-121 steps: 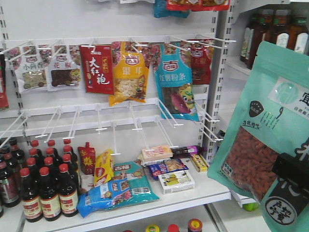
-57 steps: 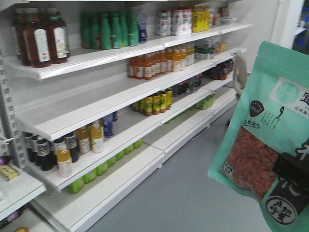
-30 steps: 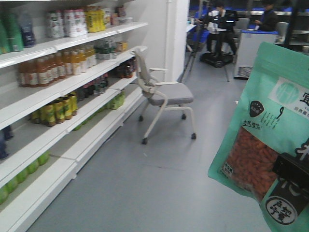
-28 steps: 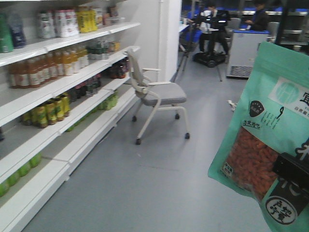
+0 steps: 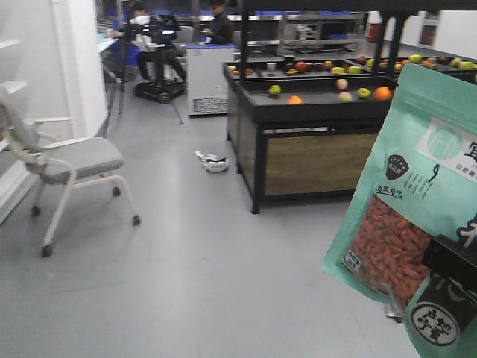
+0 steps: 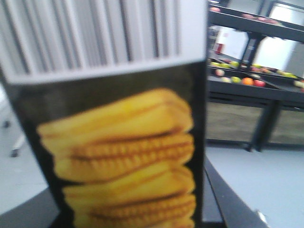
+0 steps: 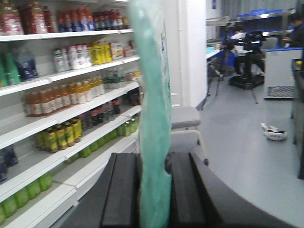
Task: Pick snacks and fruit into basket
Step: 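Hold both items and drive the base away from the shelf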
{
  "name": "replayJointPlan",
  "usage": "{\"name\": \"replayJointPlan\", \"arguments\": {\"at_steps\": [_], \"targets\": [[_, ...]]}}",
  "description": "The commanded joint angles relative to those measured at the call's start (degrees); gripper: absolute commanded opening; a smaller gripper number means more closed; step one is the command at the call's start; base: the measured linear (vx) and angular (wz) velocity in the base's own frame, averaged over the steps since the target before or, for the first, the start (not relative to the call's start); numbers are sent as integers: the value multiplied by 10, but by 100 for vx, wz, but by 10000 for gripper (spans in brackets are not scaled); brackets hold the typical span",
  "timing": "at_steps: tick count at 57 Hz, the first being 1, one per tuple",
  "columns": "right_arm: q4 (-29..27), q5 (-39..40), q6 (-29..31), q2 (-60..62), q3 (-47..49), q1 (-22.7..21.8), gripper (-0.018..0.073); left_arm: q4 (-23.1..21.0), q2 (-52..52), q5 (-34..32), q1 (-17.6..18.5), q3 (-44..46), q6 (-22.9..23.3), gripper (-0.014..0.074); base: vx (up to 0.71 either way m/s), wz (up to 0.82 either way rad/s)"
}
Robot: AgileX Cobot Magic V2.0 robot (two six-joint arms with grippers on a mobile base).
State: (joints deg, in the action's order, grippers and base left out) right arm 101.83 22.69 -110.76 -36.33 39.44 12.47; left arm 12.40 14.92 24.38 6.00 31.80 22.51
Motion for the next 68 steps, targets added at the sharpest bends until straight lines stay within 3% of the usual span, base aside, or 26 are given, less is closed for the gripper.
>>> {"name": "replayJointPlan", "arguments": {"at_steps": [1,68], "targets": [[2,-21,0,0,18,-2,-9,4,7,-58,4,21,-1,2,21,-85],[2,-19,0,0,18,-2,-9,4,7,-58,4,21,-1,2,25,-52]]}}
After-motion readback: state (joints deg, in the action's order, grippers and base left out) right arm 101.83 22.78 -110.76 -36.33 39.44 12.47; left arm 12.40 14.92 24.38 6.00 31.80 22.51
